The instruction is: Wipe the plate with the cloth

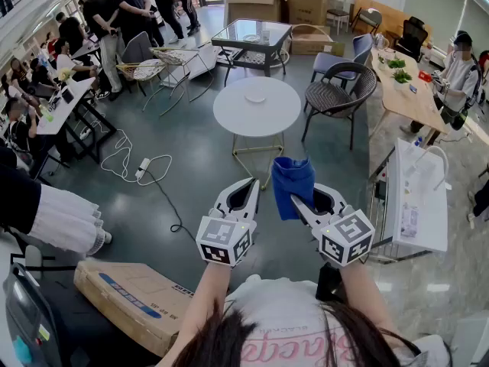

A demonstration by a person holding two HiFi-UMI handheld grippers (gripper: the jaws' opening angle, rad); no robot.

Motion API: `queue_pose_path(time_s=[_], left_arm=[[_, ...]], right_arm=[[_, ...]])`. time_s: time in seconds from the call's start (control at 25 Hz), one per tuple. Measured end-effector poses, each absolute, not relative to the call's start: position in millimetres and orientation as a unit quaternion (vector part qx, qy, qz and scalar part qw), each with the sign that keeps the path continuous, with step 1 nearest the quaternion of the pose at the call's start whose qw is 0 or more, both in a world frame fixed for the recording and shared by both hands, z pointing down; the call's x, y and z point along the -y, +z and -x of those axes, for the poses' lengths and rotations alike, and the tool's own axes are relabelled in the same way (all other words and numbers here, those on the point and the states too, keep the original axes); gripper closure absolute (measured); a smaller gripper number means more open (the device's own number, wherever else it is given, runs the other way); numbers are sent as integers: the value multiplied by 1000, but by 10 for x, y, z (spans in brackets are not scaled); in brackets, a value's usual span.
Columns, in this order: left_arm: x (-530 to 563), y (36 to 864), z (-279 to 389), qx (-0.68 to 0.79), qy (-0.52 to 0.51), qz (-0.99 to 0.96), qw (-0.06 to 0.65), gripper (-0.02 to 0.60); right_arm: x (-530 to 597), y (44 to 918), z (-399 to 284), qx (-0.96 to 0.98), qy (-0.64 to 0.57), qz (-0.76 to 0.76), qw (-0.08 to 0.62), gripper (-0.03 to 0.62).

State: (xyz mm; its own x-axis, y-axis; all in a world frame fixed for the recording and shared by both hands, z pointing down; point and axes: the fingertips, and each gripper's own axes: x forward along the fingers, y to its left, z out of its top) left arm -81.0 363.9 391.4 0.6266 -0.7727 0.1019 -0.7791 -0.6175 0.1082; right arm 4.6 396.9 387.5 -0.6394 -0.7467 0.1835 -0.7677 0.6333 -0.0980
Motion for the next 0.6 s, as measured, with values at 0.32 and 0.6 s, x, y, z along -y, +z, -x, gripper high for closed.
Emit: queue_pose_path(time_s=[0.32,0.6], left_arm=[[-3557,3990,668,440,21,-895,78,575],[-3489,3994,507,462,15,-883,84,575]], right_arm=[[-3918,3991,-211,901,88,-419,70,462],[-3890,4015,-405,909,112,-398,50,461]])
